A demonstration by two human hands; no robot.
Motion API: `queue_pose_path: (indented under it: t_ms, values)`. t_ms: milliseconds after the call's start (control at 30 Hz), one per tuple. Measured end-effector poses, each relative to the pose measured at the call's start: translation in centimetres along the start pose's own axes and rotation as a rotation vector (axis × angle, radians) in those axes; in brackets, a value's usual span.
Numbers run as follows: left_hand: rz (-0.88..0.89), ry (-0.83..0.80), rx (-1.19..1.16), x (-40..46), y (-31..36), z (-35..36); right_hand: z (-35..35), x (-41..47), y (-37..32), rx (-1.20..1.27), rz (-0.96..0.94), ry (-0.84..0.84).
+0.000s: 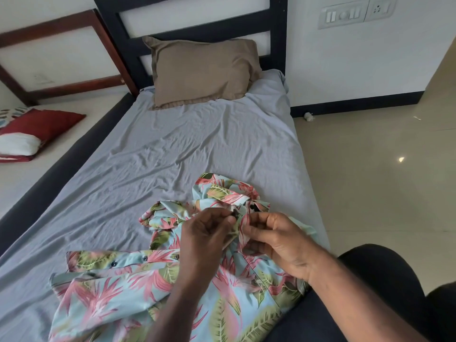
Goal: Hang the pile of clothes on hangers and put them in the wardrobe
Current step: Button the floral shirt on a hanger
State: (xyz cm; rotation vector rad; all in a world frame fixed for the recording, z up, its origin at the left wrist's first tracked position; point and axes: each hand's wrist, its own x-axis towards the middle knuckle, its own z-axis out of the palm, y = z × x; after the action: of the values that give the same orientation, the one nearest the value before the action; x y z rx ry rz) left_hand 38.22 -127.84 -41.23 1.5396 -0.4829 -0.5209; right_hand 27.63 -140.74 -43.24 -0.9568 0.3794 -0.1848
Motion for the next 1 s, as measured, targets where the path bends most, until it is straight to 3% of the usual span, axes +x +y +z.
queue_pose_path:
  t_ms: [267, 433, 633, 1000]
  values:
    - [0.218, 0.135, 0.353, -0.3, -0.1, 0.7, 0.0, 0.8, 1.0, -0.068, -0.109, 0.196]
    - [0.327, 0.166, 0.572, -0.4, -1.0, 0.9, 0.7, 0.7, 1.7, -0.325, -0.221, 0.209]
    - [0.322, 0.209, 0.53, -0.8, -1.2, 1.4, 0.8, 0.4, 1.8, -0.565, -0.372, 0.26]
    - [0.309, 0.192, 0.588, -0.6, -1.1, 1.3, 0.7, 0.3, 1.8, -0.456, -0.369, 0.283]
